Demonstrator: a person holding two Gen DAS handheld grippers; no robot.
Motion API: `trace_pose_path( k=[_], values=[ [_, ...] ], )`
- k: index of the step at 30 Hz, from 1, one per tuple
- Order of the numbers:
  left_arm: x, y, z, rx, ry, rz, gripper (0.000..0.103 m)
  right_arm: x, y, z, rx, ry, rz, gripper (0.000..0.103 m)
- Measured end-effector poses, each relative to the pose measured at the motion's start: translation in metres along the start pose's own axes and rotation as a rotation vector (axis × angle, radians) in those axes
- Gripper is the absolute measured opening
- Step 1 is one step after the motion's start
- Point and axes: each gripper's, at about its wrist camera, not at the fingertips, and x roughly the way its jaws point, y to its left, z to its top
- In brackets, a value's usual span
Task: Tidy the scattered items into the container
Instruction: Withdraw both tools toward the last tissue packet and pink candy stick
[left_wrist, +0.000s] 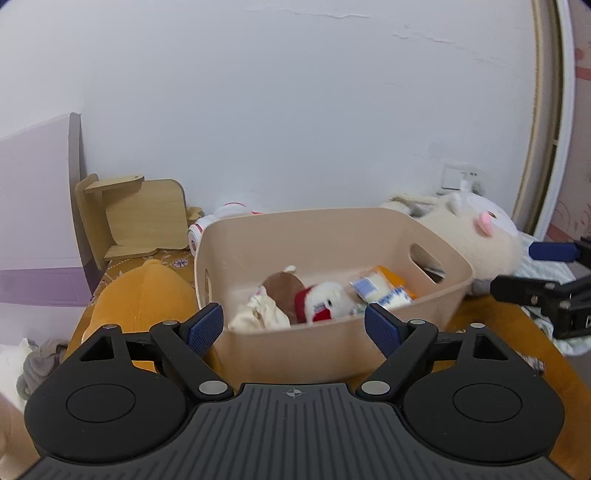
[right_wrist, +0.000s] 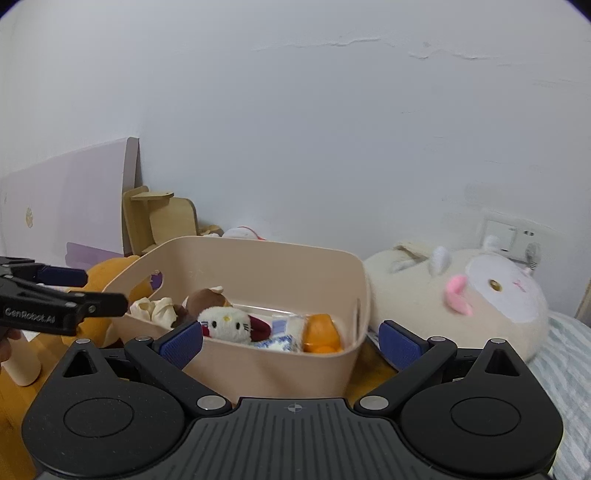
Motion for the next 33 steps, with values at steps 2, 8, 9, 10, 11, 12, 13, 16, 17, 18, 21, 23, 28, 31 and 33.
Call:
trace_pose_path(
  k=[2,8,9,10,11,12,13,16,17,18,21,23,28,31,33],
  values=[
    [-0.008,-0.002,-0.007,0.007,-0.006,-0.008,0.085,-0.011,-0.003,-0.006,-0.020,-0.009,-0.016,0.103],
    [-0.025,-0.009,-0.035,0.044,0.008,-0.021,0.085,-0.041,-0.011,-0.029,-0.070,-0.017,-0.049,0.103],
    [-0.027,-0.010,-0.040,0.046,0.019,-0.024,0.085,-0.046,-0.012,-0.032,-0.062,-0.020,-0.051,0.103],
    [-0.029,-0.011,-0.045,0.043,0.026,-0.028,0.085,-0.051,-0.013,-0.036,-0.052,-0.024,-0.052,0.103],
    [-0.031,-0.011,-0.049,0.037,0.032,-0.032,0.085,-0.055,-0.013,-0.039,-0.042,-0.026,-0.052,0.103],
    [-0.033,-0.011,-0.054,0.029,0.037,-0.037,0.085,-0.059,-0.015,-0.042,-0.032,-0.028,-0.050,0.103],
    [-0.035,-0.011,-0.059,0.024,0.043,-0.043,0.085,-0.064,-0.015,-0.044,-0.025,-0.033,-0.050,0.103],
    [-0.038,-0.013,-0.075,0.036,0.070,-0.045,0.085,-0.077,-0.014,-0.055,-0.042,-0.038,-0.069,0.103],
    [-0.038,-0.014,-0.080,0.040,0.079,-0.042,0.085,-0.081,-0.014,-0.059,-0.052,-0.036,-0.075,0.103],
    [-0.038,-0.014,-0.085,0.042,0.090,-0.039,0.085,-0.085,-0.014,-0.064,-0.058,-0.033,-0.079,0.103],
    [-0.035,-0.016,-0.097,0.040,0.125,-0.036,0.085,-0.094,-0.015,-0.076,-0.061,-0.018,-0.086,0.103],
    [-0.034,-0.017,-0.103,0.037,0.139,-0.035,0.085,-0.098,-0.018,-0.085,-0.058,-0.007,-0.098,0.103],
    [-0.032,-0.021,-0.110,0.024,0.160,-0.043,0.085,-0.101,-0.030,-0.102,-0.045,0.048,-0.111,0.103],
    [-0.032,-0.024,-0.114,0.032,0.176,-0.049,0.085,-0.105,-0.037,-0.111,-0.032,0.074,-0.119,0.103],
    [-0.031,-0.027,-0.116,0.042,0.183,-0.052,0.085,-0.107,-0.043,-0.117,-0.019,0.088,-0.124,0.103]
  ],
)
